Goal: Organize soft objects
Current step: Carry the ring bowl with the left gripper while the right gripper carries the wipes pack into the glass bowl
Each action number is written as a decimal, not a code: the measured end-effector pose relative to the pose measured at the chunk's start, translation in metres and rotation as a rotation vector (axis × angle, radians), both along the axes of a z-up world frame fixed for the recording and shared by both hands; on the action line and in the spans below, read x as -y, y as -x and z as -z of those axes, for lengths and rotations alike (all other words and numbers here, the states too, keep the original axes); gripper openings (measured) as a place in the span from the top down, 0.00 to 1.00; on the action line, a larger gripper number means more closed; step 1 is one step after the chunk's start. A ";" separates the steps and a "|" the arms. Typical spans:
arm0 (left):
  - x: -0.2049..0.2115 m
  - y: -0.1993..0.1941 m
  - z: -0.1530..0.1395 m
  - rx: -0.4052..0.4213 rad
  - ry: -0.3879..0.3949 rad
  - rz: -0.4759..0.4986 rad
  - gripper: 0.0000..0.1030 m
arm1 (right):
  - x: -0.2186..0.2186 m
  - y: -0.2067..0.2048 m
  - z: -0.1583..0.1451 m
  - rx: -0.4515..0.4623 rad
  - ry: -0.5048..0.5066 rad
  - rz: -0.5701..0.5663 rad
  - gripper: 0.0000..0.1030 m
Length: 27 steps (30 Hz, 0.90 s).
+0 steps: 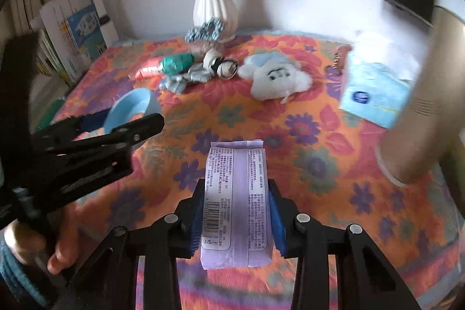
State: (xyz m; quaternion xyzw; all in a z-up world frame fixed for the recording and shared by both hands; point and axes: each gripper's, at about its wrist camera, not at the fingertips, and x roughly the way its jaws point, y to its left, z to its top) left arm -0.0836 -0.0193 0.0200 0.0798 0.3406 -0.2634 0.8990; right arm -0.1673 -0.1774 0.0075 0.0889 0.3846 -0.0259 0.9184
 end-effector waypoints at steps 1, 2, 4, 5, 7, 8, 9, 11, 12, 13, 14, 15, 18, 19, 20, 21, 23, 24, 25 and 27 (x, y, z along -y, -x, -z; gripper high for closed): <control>0.000 0.002 -0.001 0.001 0.004 0.007 0.37 | 0.004 0.007 -0.004 0.011 -0.015 0.005 0.63; -0.002 0.004 -0.003 -0.007 0.018 0.013 0.37 | 0.010 0.018 -0.010 0.025 -0.038 0.013 0.63; -0.006 0.011 -0.007 -0.048 0.070 0.022 0.37 | 0.020 0.032 -0.018 0.044 -0.066 0.028 0.63; -0.007 0.016 -0.009 -0.063 0.097 0.031 0.37 | 0.024 0.041 -0.023 0.056 -0.083 0.036 0.63; -0.006 0.027 -0.015 -0.074 0.124 0.049 0.37 | 0.035 0.058 -0.030 0.082 -0.106 0.057 0.63; -0.004 0.033 -0.018 -0.076 0.131 0.058 0.37 | 0.040 0.067 -0.033 0.093 -0.113 0.071 0.63; -0.001 0.039 -0.024 -0.074 0.135 0.072 0.37 | 0.045 0.075 -0.035 0.102 -0.121 0.085 0.63; 0.005 0.051 -0.035 -0.063 0.144 0.102 0.37 | 0.057 0.089 -0.039 0.118 -0.154 0.107 0.63; 0.009 0.058 -0.041 -0.058 0.151 0.117 0.37 | 0.063 0.096 -0.041 0.128 -0.173 0.116 0.63; 0.014 0.065 -0.048 -0.053 0.158 0.135 0.37 | 0.070 0.103 -0.044 0.140 -0.192 0.126 0.63; 0.018 0.073 -0.054 -0.045 0.162 0.153 0.37 | 0.077 0.112 -0.047 0.157 -0.209 0.140 0.63; 0.022 0.080 -0.059 -0.034 0.163 0.170 0.37 | 0.083 0.120 -0.051 0.172 -0.219 0.153 0.63; 0.037 0.100 -0.071 -0.012 0.159 0.218 0.37 | 0.105 0.145 -0.062 0.221 -0.234 0.201 0.63; 0.044 0.108 -0.075 -0.006 0.160 0.240 0.37 | 0.110 0.153 -0.065 0.236 -0.237 0.217 0.63; 0.048 0.111 -0.078 -0.003 0.159 0.254 0.37 | 0.122 0.163 -0.069 0.258 -0.244 0.242 0.63; 0.056 0.118 -0.081 0.001 0.158 0.276 0.37 | 0.129 0.169 -0.071 0.272 -0.249 0.259 0.63; 0.071 0.128 -0.086 0.010 0.155 0.312 0.37 | 0.149 0.186 -0.076 0.303 -0.254 0.307 0.63; 0.082 0.134 -0.089 0.014 0.154 0.341 0.37 | 0.157 0.192 -0.078 0.315 -0.253 0.331 0.63; 0.088 0.138 -0.091 0.017 0.154 0.357 0.37 | 0.165 0.198 -0.080 0.323 -0.253 0.351 0.63; 0.108 0.148 -0.097 0.028 0.154 0.407 0.37 | 0.187 0.212 -0.084 0.347 -0.263 0.403 0.63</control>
